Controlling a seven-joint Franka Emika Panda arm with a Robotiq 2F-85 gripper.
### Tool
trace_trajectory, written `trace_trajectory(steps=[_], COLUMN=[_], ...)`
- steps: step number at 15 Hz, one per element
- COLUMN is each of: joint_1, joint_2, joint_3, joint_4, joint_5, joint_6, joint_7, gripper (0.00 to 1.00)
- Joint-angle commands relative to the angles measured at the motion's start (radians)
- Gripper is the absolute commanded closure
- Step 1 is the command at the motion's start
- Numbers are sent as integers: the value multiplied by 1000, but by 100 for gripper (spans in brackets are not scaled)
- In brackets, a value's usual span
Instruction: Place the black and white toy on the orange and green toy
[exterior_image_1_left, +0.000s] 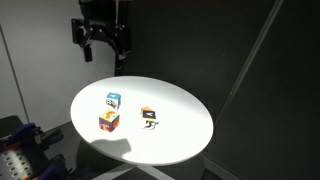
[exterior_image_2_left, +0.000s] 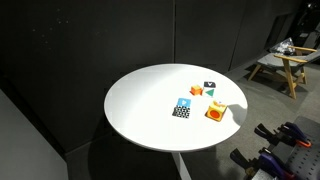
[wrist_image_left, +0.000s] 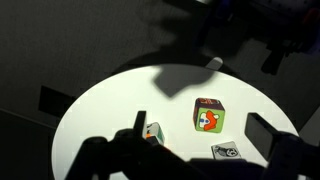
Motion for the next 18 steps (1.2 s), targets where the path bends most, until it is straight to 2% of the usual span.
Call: trace_trajectory(steps=[1,9,18], joint_1=[23,94,120], joint_2=[27,117,343], joint_3=[19,58,99], joint_4=[42,100,174], joint_5=[25,75,158], joint_6=[4,21,122], joint_7=[-16,-20,-33], gripper=[0,0,0])
